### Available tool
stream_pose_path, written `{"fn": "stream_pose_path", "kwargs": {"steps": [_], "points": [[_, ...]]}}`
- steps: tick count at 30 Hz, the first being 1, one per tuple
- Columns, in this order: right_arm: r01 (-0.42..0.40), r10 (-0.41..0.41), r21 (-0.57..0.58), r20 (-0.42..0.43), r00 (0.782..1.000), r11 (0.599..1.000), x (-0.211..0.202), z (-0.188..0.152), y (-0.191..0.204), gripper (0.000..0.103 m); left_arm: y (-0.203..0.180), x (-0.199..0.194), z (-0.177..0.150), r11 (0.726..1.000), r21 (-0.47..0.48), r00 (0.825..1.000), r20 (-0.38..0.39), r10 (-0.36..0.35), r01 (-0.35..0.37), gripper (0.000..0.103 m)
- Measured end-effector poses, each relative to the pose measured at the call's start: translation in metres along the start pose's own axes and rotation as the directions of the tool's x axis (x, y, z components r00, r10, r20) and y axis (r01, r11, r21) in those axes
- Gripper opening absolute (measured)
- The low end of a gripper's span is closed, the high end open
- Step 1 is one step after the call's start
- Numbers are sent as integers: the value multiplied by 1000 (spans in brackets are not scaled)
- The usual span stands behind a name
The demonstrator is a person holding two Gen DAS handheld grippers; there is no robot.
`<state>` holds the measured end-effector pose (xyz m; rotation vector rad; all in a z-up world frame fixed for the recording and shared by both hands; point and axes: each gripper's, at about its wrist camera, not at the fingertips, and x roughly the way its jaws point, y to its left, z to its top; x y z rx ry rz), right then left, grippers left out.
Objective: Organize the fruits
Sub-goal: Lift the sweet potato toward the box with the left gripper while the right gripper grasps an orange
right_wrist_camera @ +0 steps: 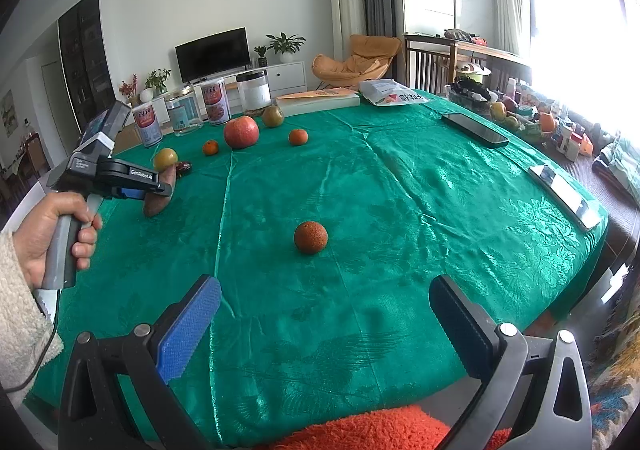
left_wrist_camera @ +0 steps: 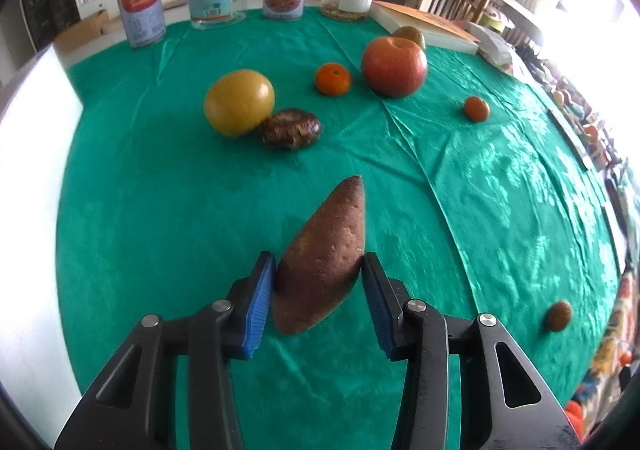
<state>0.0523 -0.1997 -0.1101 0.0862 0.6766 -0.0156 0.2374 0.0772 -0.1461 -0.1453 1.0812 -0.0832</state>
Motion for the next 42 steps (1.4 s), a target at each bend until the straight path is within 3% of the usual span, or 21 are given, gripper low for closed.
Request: {"fn": "stream_pose_path", "kwargs": {"steps": [3,7,10,11,13,15,19,24,26,27,29,30,33,35,38,40,42], "points": [[3,-3,-4,2,1000,1000,-1,0,1,103,-2,-12,-20,999,-12,999,-19,-42,42,43],[5,-5,-1,5,1000,1000,-2,-1,1,103,-8,-30,-39,995,-8,995,-19,-102,102,31],[8,-8,-1,4,1000,1000,-2,-1,1,103,-17,-33,-42,993,59,994,-41,-101,104,33],[9,-9,-3,5,1000,1000,-2,-1,1,103,-20,-32,-43,992,85,995,-40,-88,91,37],[13,-13,-6,7,1000,1000,-3,-1,2,103,-20,-32,-45,993,101,998,-32,-60,62,63],[16,-16,-6,12,1000,1000,-4,-1,1,103,-17,-33,-44,994,88,998,-12,-68,69,77],[17,-17,-4,8,1000,1000,-4,-2,1,103,-10,-32,-34,993,47,994,-3,-105,105,84],[21,-21,-11,10,1000,1000,-4,-2,2,103,-13,-15,-19,994,41,992,-75,-99,102,88],[13,-13,-3,9,1000,1000,-4,-2,0,103,-19,-9,-19,995,83,995,-90,-52,60,87],[2,-2,6,5,1000,1000,-3,-2,-2,103,-22,-7,-21,993,107,996,-90,-30,39,82],[-44,44,50,-3,999,998,-1,-2,-11,103,-26,-3,-26,990,142,996,-94,-3,16,60],[-82,83,87,-2,997,993,-1,-2,-19,103,-25,-1,-28,989,147,996,-91,22,-8,40],[-234,236,213,14,972,949,3,-2,-46,103,-12,-3,-35,995,94,997,-72,-15,21,40],[-300,317,220,-47,947,928,19,11,-55,103,-6,-10,-40,997,65,997,-59,-44,47,40],[-207,206,18,-199,958,978,51,41,-49,103,-4,-27,-52,995,39,995,-34,-95,97,40],[-224,202,-50,-281,938,973,76,54,-43,103,-4,-40,-59,990,17,990,-24,-140,140,40],[-282,250,-46,-344,905,958,101,61,-34,103,-6,-56,-66,984,5,984,-5,-177,177,40]]}}
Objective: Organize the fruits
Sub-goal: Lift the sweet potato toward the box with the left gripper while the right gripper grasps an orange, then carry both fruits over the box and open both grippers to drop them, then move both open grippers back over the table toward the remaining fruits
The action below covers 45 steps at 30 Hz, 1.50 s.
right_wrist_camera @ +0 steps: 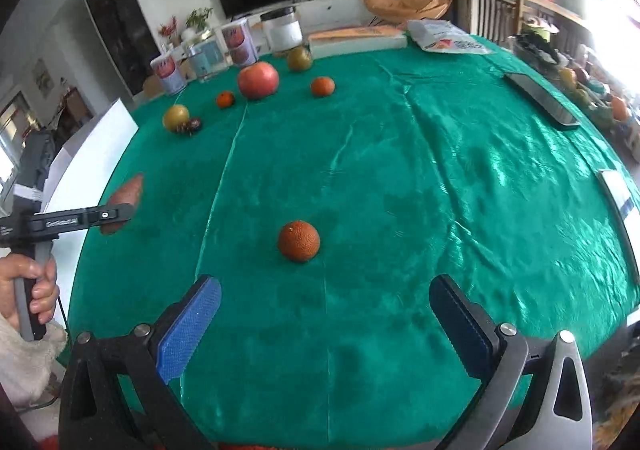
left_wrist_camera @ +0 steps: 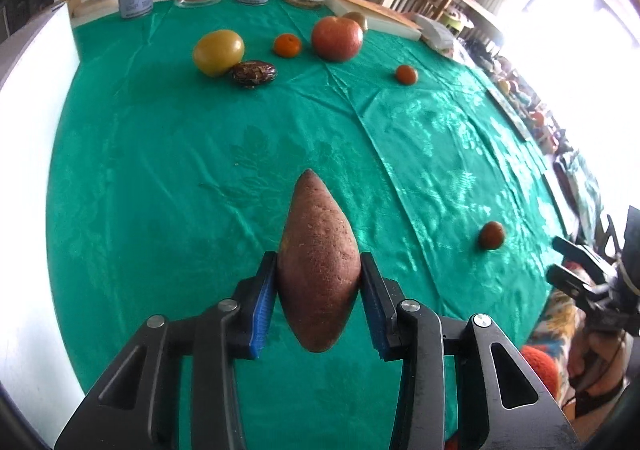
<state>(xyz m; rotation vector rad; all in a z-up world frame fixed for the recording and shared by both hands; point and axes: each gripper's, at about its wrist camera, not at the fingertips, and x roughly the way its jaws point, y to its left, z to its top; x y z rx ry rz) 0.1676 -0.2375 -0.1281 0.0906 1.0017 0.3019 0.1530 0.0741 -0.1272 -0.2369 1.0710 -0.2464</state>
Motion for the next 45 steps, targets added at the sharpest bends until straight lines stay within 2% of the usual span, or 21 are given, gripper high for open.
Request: {"fn": "stream_pose_path", "kwargs": {"steps": [3,5,8,9,12,15,17,19,21,24,25,26,29,32,34,35,36,37,39,42,45], "points": [[26,-27,-12,-57,998,1000,33,16,6,95,-6,-24,-11,999,-11,998,33,-47,47,40],[59,-60,-15,-90,994,998,51,21,8,81,-8,-39,-17,997,-13,996,49,-72,73,40],[94,-95,-12,-103,990,996,63,19,7,50,-8,-62,-26,996,-4,993,67,-92,93,40],[107,-108,-16,-85,990,994,60,18,8,29,-8,-70,-30,995,-2,993,73,-96,97,40],[52,-49,44,-62,997,998,44,19,11,29,0,-102,-41,989,-28,986,86,-142,145,40],[-99,99,40,-19,995,994,15,27,47,29,11,-152,-50,976,-60,969,151,-198,209,40],[-253,253,16,-8,967,967,-2,33,91,29,25,-187,-51,972,-91,955,226,-194,219,40],[-402,401,-28,-23,916,915,-14,37,144,29,47,-217,-52,969,-140,943,294,-155,203,40],[-522,518,-95,-62,853,848,-22,35,205,29,74,-238,-56,970,-192,938,337,-76,147,40],[-631,612,-184,-154,776,754,-23,24,288,30,124,-247,-69,951,-305,944,323,60,44,40],[-653,625,-205,-190,758,729,-19,19,311,30,140,-245,-76,939,-344,948,301,100,10,40],[-661,623,-226,-222,750,716,-14,14,333,30,155,-240,-85,924,-382,952,275,136,-21,40],[-636,566,-289,-294,770,716,9,-2,377,30,191,-221,-108,879,-466,960,188,209,-101,40],[-597,502,-279,-344,793,752,35,-13,393,32,212,-204,-123,841,-523,962,129,243,-142,41],[-616,527,-241,-345,776,750,36,-12,390,41,219,-201,-128,820,-544,953,111,282,-179,45],[-628,544,-220,-341,767,747,32,-10,387,45,218,-202,-129,820,-542,949,117,291,-185,48],[-634,559,-213,-322,764,743,25,-6,382,56,216,-203,-126,822,-537,946,128,299,-187,60],[-625,560,-225,-291,775,748,16,-2,375,73,211,-204,-122,827,-530,941,145,306,-187,75],[-583,540,-268,-220,812,767,-8,5,360,84,195,-210,-113,847,-498,927,196,320,-187,88],[-498,487,-307,-120,865,811,-33,14,320,86,166,-208,-92,892,-416,917,261,301,-174,91],[-319,340,-291,23,940,902,-40,12,260,98,124,-195,-77,941,-314,931,290,221,-125,94]]}}
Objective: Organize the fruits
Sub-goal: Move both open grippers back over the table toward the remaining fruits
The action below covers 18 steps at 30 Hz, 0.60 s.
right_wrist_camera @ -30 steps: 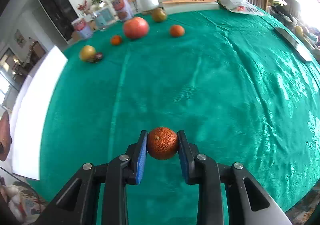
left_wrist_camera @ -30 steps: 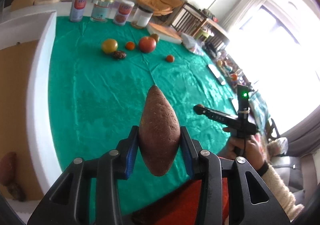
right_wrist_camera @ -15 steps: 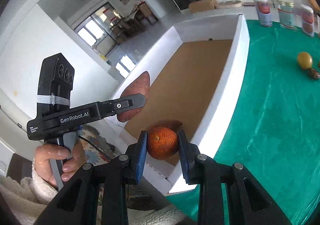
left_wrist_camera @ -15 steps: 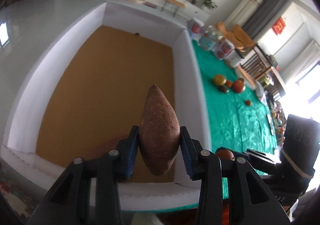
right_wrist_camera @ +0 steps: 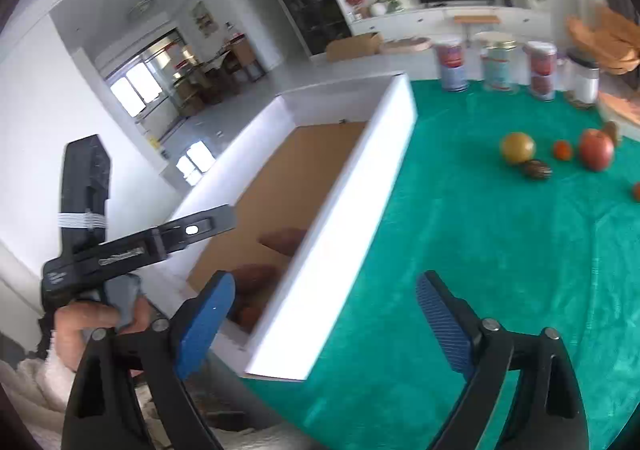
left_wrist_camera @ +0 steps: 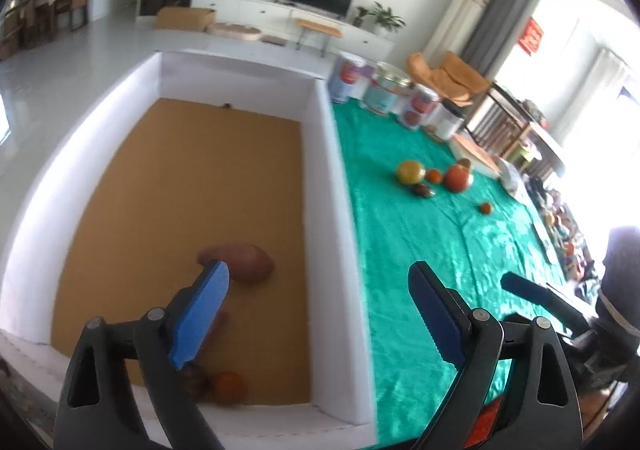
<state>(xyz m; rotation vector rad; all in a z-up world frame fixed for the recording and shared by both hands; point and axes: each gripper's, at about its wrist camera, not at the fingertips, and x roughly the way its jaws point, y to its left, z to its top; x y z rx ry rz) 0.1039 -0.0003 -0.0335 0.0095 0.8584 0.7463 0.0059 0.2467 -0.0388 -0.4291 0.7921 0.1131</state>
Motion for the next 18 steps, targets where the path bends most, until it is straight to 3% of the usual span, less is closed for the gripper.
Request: {"fn": "stream_pose_path", "kwargs": {"steps": [2,5,9,12,13,15,18], "points": [[188,-189,47,26,982,981,-5,-17,-43,98,-39,16,-7,995,72,997,-34,-63,66,96],[391,-396,162,0,918,906,-9,-42,-107,98,-98,53,-22,975,170,985,-127,-119,140,96],[503,-518,284,-28,855,816,-22,-62,-166,98,-154,106,-43,949,290,986,-144,-86,125,96],[566,-584,293,-29,811,771,-25,-66,-189,98,-167,144,-46,954,289,992,-116,-52,84,96],[578,-596,299,-36,802,759,-21,-65,-195,98,-169,156,-46,956,287,994,-108,-31,61,96],[570,-589,323,-47,807,755,-15,-63,-205,98,-169,174,-46,958,285,996,-89,4,22,96],[602,-617,307,-56,785,738,-3,-60,-211,98,-172,198,-45,944,327,996,-61,67,-44,96]]}}
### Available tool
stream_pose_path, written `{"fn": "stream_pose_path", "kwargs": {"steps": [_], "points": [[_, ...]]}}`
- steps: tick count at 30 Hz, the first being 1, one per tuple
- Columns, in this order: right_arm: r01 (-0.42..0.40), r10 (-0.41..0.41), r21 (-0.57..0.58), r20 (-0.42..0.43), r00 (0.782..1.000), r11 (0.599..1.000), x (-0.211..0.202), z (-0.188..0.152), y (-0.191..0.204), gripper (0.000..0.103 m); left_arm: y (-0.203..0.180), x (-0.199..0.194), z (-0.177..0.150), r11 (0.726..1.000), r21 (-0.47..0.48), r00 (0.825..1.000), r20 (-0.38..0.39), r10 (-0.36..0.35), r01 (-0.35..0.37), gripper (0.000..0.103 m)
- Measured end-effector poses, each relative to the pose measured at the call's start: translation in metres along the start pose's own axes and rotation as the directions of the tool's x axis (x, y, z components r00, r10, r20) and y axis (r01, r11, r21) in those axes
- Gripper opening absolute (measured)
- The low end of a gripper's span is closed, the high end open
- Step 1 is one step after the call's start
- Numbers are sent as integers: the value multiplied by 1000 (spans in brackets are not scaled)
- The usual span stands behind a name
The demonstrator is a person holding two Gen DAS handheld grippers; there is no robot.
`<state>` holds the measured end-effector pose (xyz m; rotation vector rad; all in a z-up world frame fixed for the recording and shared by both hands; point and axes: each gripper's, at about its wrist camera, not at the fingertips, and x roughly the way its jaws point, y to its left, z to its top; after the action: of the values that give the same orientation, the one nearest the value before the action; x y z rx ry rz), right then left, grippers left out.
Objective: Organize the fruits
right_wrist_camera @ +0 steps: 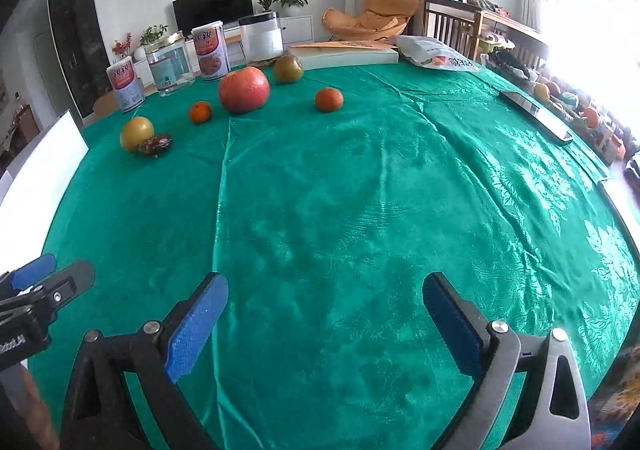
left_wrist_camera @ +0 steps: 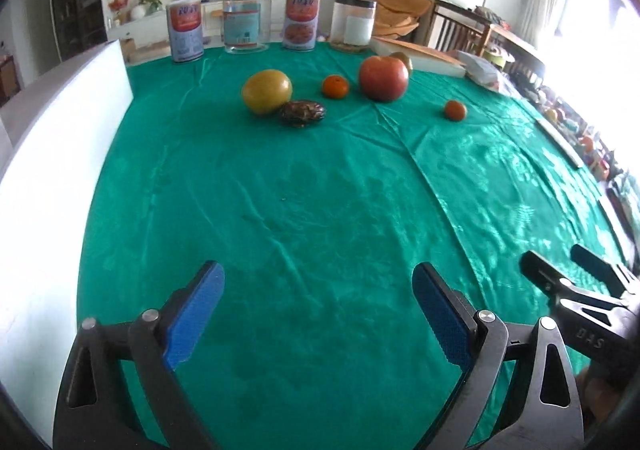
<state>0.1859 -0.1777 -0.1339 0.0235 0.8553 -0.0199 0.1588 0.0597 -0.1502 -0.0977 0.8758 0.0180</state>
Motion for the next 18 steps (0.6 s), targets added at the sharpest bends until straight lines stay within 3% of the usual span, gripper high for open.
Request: {"fn": "stream_pose_path", "kwargs": {"steps": [5,18], "points": [[9,-8,41,-16,1000,999,13,1,-11,98,0,32,-3,997,44,997,-46,68,-66,96],[39,-33,81,-68,997,996,28,-5,-15,98,0,33,-3,996,32,995,-52,80,-78,100]]}}
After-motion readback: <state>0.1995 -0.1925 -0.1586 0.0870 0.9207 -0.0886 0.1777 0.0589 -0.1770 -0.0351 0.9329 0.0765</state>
